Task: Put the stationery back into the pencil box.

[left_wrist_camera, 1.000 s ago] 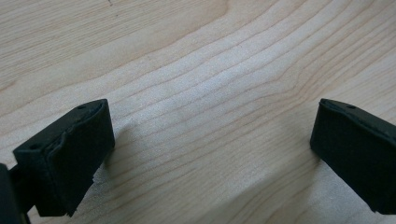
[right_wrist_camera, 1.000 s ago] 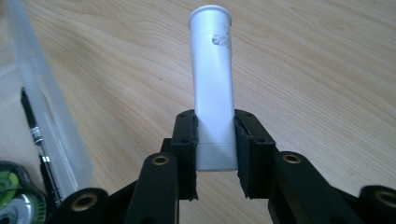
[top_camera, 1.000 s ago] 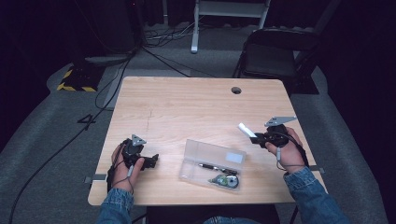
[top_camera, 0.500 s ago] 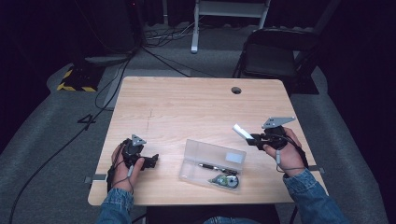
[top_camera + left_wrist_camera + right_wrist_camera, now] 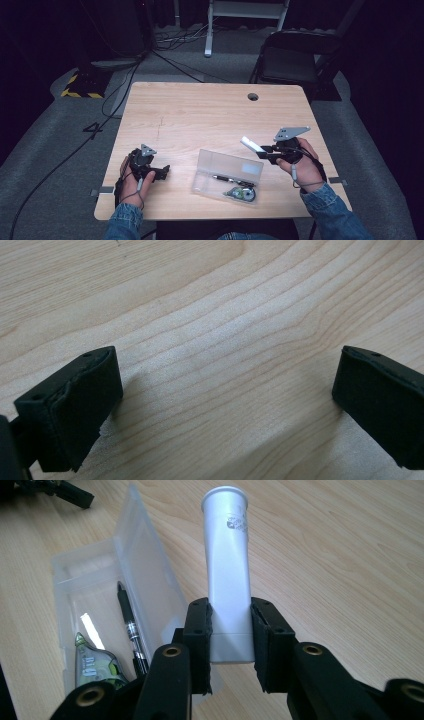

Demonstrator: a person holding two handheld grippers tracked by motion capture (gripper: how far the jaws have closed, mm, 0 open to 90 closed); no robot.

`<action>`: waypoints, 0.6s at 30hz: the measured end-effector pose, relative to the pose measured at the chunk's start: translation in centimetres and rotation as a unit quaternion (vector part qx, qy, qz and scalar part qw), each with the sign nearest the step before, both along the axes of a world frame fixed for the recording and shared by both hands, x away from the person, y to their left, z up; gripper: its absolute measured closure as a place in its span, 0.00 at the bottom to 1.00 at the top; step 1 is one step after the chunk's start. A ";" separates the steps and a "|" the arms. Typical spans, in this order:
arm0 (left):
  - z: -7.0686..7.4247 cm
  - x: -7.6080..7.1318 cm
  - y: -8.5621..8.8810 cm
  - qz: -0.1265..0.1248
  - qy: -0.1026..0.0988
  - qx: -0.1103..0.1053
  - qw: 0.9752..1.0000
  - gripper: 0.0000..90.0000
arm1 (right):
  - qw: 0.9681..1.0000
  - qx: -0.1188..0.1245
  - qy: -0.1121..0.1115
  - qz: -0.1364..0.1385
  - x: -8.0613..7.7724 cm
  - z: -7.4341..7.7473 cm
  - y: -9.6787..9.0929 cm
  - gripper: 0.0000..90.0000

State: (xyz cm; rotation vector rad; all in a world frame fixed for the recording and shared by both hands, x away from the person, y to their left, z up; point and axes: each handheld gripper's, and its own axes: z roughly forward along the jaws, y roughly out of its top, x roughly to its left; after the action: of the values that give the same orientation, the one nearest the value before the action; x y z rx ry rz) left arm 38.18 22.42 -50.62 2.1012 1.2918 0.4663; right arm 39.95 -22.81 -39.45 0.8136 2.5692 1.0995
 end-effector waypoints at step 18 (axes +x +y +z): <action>0.0 0.0 0.0 0.001 0.001 -0.001 1.000 0.00 | 0.998 0.001 0.003 0.060 -0.7 0.6 2.8 0.79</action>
State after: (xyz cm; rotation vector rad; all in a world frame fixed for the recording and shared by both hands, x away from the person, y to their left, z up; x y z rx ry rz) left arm 38.13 22.40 -50.61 2.0997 1.2959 0.4636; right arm 39.27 -20.05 -38.86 0.6720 2.6525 1.1342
